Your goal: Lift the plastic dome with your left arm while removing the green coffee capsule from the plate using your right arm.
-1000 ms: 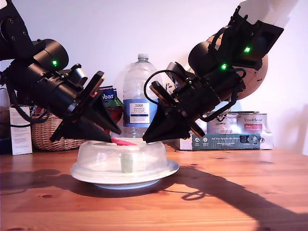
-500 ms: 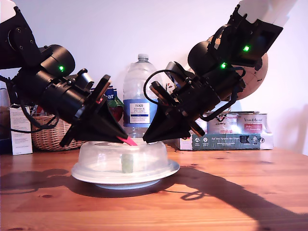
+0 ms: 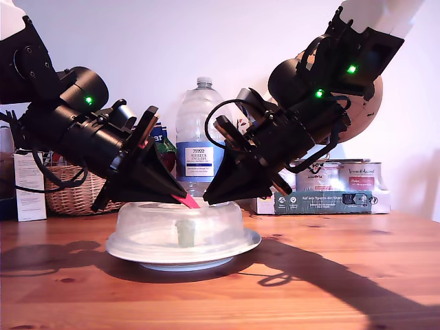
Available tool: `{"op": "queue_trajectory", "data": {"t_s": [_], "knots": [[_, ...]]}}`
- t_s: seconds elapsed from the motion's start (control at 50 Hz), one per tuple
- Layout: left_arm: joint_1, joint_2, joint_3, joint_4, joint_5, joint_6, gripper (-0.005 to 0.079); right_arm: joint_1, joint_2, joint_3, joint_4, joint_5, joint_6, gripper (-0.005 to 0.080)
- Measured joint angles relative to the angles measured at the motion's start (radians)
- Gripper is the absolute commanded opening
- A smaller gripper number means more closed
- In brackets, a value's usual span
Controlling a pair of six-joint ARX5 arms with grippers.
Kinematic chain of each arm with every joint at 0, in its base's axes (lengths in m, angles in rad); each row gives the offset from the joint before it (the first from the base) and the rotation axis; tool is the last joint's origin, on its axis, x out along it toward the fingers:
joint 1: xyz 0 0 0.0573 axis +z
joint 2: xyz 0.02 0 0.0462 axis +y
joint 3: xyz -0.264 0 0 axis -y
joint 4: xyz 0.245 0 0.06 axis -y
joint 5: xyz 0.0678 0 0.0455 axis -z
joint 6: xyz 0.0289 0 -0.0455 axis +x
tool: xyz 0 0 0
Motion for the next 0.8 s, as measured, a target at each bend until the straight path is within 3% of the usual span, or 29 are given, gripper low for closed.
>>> {"op": "queue_trajectory", "data": {"t_s": [0.8], "knots": [[0.025, -0.017, 0.02, -0.032, 0.014, -0.002, -0.0024, -0.016, 0.01, 0.117, -0.138, -0.014, -0.003, 0.0109]]}}
